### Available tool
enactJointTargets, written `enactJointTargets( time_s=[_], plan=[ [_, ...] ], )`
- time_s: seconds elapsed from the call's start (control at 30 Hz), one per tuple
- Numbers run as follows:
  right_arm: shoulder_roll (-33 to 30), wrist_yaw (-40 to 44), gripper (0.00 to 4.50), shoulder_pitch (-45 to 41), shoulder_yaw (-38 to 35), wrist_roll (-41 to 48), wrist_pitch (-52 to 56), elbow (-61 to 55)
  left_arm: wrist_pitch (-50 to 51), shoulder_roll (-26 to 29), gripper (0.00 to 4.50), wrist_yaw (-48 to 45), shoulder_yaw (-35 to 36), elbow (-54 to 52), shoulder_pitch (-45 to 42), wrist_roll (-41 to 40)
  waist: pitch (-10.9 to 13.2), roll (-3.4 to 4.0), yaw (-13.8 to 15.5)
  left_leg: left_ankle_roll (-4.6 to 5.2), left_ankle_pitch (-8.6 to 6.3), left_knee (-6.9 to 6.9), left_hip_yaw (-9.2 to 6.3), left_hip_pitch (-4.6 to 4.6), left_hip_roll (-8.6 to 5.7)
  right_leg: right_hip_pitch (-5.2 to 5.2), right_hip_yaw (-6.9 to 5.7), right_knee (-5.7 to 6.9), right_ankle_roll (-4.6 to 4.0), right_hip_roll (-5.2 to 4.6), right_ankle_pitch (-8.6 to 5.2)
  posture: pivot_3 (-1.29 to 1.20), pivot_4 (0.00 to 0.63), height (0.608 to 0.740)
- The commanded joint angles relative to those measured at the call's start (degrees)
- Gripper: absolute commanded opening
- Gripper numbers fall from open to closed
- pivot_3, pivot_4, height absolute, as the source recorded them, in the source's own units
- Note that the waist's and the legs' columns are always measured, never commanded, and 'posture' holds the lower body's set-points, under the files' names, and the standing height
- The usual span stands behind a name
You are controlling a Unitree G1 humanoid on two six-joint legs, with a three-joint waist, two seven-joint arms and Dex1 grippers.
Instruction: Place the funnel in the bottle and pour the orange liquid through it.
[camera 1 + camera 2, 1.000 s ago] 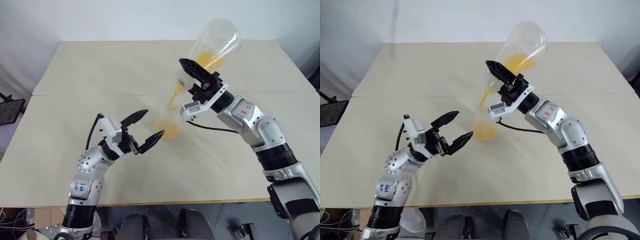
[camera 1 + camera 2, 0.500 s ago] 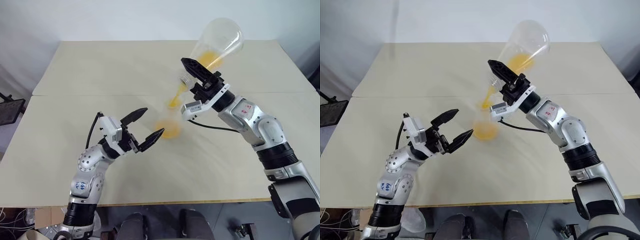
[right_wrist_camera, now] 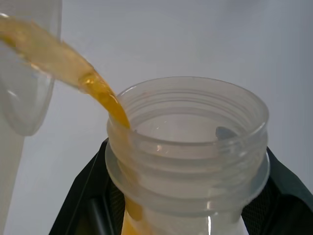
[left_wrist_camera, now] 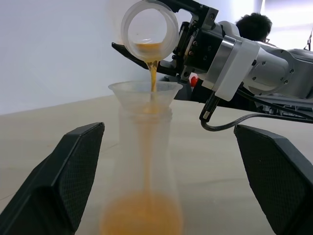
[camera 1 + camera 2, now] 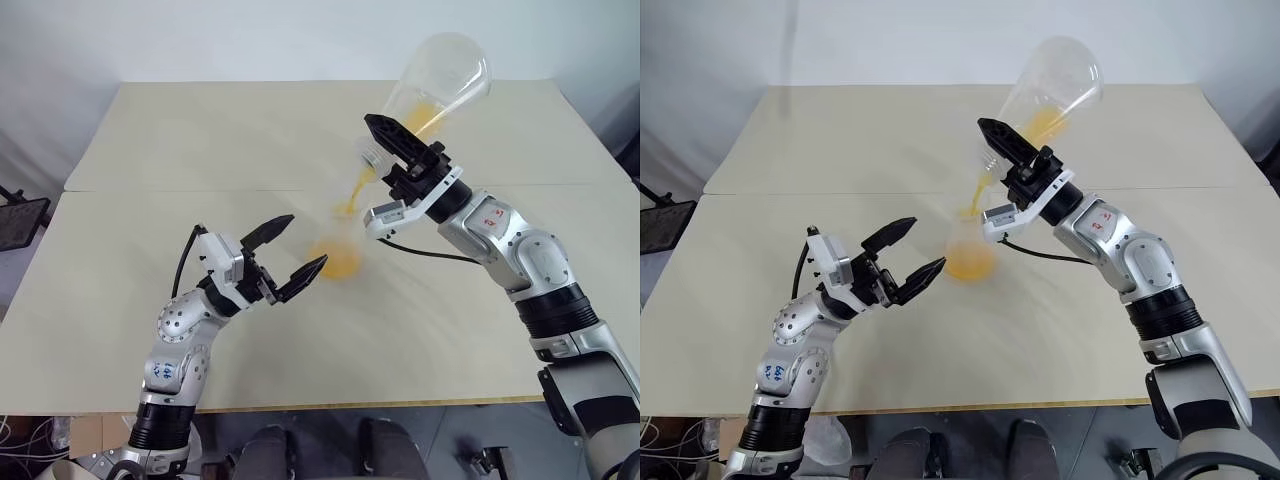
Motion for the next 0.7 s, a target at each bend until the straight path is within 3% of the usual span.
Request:
enactJointTargets(
  time_s=[0.03,0.7],
  plan=[
    [-0.95,-1.47,2.47,-2.40,-0.36,0.17,-0.35,-1.40,-1.31,-0.30,4.50,-0.22,-0.14,-1.09,-0.36,0.08,0.00,0.00,0.00,0.00,0.00,0.00,0.00,0.00,0.00,0.00,0.00,0.00,0.00,0.00,0.00,0.00,0.150,0.740],
    [-1.19,-2.92,2.47,-2.51,-0.32,-1.23,-0.24,-1.09,-1.51,-0.61,4.50,-0.04,-0.34,-1.36,0.03,0.30,0.00,0.00,0.00,0.00,0.00,0.00,0.00,0.00,0.00,0.00,0.00,0.00,0.00,-0.01,0.00,0.00,0.150,0.740]
  ],
)
